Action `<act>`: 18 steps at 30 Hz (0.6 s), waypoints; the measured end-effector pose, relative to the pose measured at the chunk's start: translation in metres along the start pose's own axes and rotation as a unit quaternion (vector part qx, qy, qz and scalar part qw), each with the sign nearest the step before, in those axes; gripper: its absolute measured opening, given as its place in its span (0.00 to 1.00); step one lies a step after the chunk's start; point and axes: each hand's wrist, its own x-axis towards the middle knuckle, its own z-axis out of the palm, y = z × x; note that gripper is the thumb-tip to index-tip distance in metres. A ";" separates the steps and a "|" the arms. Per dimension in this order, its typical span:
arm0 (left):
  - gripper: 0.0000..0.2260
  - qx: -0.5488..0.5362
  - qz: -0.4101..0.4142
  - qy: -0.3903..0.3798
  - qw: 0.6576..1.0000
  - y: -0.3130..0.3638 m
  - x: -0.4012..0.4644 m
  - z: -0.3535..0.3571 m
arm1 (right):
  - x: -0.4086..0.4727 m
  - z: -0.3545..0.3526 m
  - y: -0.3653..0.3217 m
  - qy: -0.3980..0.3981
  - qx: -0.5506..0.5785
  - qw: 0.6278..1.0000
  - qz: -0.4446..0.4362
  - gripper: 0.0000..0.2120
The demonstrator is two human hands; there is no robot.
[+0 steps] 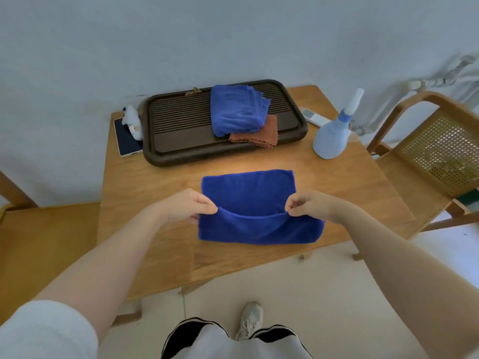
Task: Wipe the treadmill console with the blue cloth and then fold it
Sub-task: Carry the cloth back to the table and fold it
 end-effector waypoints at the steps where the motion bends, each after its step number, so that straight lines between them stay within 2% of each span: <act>1: 0.06 0.003 0.011 0.042 0.999 0.002 0.006 -0.002 | 0.008 -0.003 -0.002 0.041 -0.008 0.999 -0.004 0.07; 4: 0.06 -0.005 0.046 0.145 0.988 0.010 0.026 -0.010 | 0.033 -0.017 -0.010 0.150 -0.073 0.986 -0.009 0.05; 8: 0.06 0.014 0.055 0.207 0.977 0.008 0.058 -0.018 | 0.073 -0.034 -0.021 0.218 -0.148 0.965 -0.010 0.09; 9: 0.08 0.017 0.052 0.231 0.971 0.007 0.067 -0.018 | 0.082 -0.035 -0.021 0.256 -0.159 0.953 -0.013 0.11; 11: 0.20 0.047 0.044 0.281 0.957 0.003 0.079 -0.012 | 0.092 -0.026 -0.017 0.335 -0.165 0.927 0.011 0.16; 13: 0.24 0.153 0.064 0.319 0.933 -0.002 0.082 0.005 | 0.092 -0.010 -0.005 0.351 -0.128 0.924 0.088 0.17; 14: 0.23 0.198 0.090 0.315 0.924 -0.005 0.081 0.017 | 0.090 0.000 0.003 0.329 -0.100 0.929 0.134 0.19; 16: 0.23 0.271 0.128 0.245 0.922 -0.014 0.080 0.040 | 0.084 0.016 0.016 0.282 -0.076 0.933 0.208 0.24; 18: 0.27 0.351 0.113 0.169 0.914 -0.025 0.082 0.059 | 0.083 0.026 0.024 0.293 -0.097 0.925 0.220 0.24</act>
